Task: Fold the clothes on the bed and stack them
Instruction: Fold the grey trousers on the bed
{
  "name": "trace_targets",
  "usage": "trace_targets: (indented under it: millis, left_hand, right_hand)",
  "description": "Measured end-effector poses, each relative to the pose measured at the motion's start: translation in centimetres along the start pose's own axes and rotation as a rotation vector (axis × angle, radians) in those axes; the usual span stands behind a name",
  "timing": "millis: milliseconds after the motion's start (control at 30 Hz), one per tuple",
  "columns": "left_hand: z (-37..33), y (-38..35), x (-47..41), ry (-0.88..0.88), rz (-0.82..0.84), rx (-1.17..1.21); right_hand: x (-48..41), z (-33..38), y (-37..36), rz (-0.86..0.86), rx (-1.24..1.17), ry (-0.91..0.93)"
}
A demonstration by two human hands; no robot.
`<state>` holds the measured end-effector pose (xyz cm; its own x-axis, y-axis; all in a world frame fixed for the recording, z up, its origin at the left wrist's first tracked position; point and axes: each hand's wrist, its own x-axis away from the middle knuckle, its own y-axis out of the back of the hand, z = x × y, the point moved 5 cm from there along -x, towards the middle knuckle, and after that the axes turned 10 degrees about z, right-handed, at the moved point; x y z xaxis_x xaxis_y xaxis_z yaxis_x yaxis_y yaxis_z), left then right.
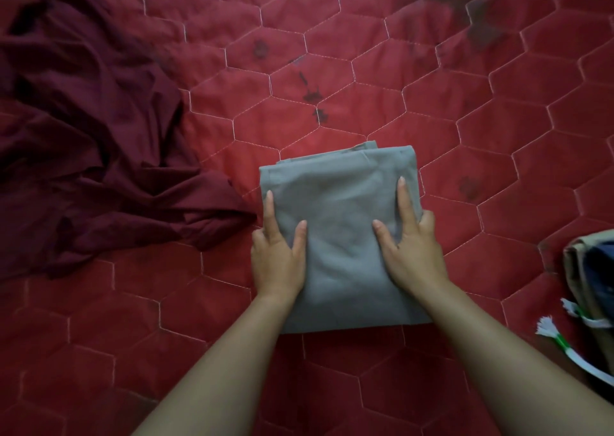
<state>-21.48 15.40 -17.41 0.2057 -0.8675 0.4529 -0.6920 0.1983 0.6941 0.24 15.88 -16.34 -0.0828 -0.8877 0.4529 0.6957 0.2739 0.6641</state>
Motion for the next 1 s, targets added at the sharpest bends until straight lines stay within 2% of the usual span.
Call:
trace_targets:
  millis: [133,333,567,733,1000]
  left_hand:
    - [0.0,0.8,-0.4,-0.008,0.058,0.047]
    - [-1.8,3.1,2.6,-0.126,-0.013,0.143]
    - [-8.4,3.8,8.8,-0.293,0.033,0.284]
    - [-15.6,0.0,14.4,-0.374,0.134,0.351]
    - [-27.0,-11.1,24.1,-0.403,0.137,0.484]
  right_hand:
    - [0.2,0.0,0.3,0.013,-0.016,-0.005]
    - [3.6,1.2,2.2,-0.042,-0.184,0.1]
    - [8.8,0.4,10.6,-0.126,-0.181,0.176]
    - [12.4,-4.2,18.8,-0.197,-0.137,0.16]
    - [17.4,-15.4,32.7,-0.21,-0.07,0.184]
